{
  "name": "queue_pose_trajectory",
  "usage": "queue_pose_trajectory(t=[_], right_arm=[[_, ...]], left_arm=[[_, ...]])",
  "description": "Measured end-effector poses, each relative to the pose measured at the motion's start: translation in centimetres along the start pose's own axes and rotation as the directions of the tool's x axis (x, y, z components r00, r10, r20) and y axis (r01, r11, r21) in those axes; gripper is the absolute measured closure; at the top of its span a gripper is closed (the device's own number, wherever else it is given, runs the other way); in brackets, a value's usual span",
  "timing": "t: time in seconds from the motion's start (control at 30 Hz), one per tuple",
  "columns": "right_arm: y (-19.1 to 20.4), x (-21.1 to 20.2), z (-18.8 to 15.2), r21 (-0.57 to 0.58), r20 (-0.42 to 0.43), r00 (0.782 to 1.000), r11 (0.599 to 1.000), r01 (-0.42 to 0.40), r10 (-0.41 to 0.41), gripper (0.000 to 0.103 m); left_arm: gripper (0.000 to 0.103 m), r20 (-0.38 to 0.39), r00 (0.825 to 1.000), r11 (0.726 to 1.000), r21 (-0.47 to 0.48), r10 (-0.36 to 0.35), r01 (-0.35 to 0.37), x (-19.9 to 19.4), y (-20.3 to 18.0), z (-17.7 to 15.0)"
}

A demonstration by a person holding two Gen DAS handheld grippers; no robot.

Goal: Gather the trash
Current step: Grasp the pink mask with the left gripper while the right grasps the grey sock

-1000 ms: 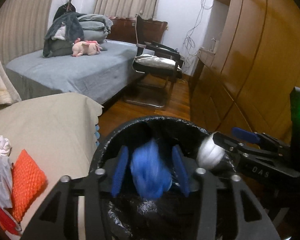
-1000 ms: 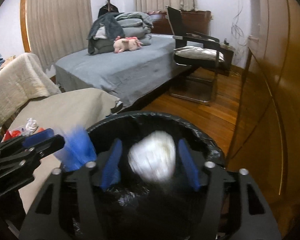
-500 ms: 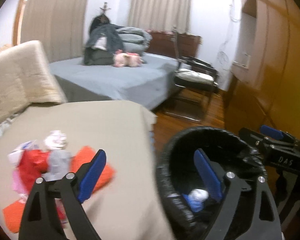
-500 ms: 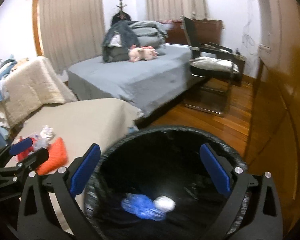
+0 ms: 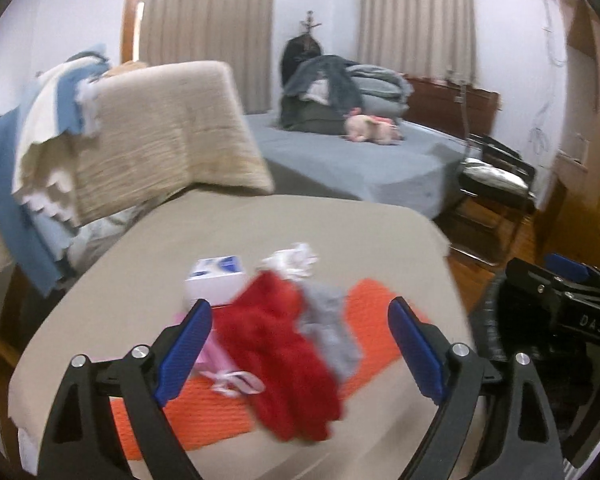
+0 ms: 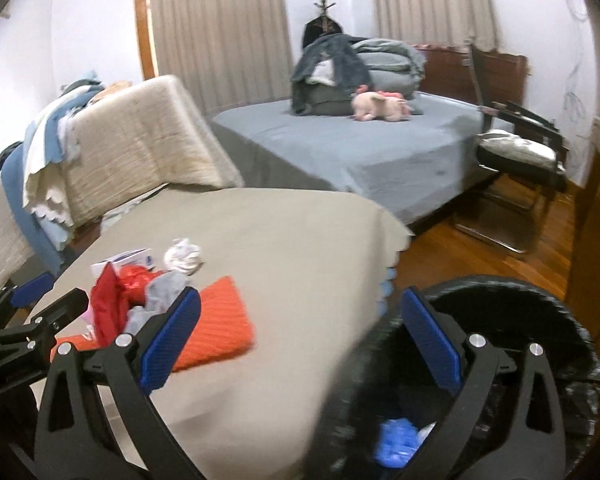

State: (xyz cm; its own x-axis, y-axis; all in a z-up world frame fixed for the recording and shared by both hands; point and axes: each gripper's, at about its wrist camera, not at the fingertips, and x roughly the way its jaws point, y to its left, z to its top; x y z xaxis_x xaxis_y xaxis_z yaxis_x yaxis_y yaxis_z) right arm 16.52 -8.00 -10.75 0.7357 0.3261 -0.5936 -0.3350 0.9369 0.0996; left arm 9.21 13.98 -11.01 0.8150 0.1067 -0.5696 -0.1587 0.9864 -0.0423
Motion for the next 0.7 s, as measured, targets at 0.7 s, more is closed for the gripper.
queue_pose_trajectory(t=[0.7], right_arm=[[6.6,6.4,-2.7,-0.074,-0.106,0.992,0.994,-0.077,0.069,0.022]], left_arm=[[0.038,-0.139,0.989,0.993,-0.094,0.059,-0.072,4.9,6.7,-3.7]])
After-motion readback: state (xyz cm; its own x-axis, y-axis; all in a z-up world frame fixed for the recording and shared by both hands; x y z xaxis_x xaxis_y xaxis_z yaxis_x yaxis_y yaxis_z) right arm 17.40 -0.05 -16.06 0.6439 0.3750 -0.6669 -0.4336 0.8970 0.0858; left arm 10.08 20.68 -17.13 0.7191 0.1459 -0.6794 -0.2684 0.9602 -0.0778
